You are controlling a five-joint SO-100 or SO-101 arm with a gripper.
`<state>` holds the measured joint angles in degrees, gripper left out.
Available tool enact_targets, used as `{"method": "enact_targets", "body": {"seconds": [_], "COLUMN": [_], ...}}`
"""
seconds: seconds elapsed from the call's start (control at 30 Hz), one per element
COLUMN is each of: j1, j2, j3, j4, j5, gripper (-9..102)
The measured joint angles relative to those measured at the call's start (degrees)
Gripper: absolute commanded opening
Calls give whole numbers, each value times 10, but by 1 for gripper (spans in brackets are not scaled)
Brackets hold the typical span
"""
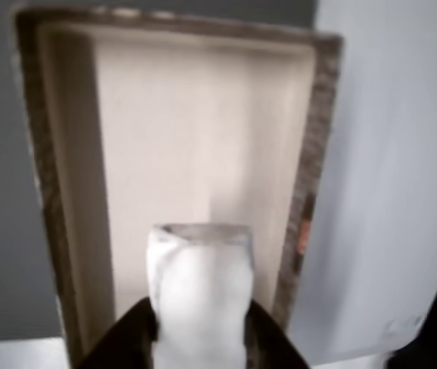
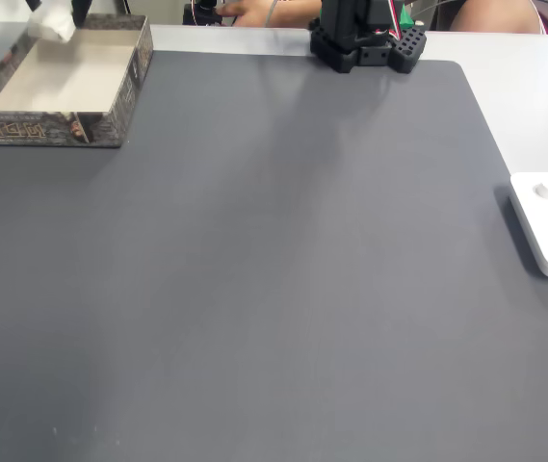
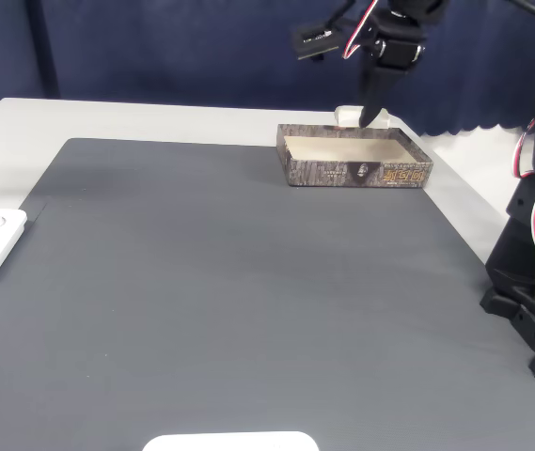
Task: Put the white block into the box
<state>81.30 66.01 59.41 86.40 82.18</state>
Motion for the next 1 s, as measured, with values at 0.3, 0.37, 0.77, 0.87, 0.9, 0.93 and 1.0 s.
{"method": "enact_targets", "body": {"seconds": [0.3, 0.37, 0.77, 0.87, 0.9, 0.93, 1.0], "j1": [-1, -6, -18, -18, -18, -18, -18], "j2": [-50, -77, -176, -185, -188, -190, -191], "j3": [-28, -48, -123, -123, -123, -123, -123], "j4": [0, 0, 0, 0, 0, 0, 0], "j5": [18, 18, -2, -3, -3, -4, -10], "gripper": [-2, -2, -2, -2, -2, -2, -2]}}
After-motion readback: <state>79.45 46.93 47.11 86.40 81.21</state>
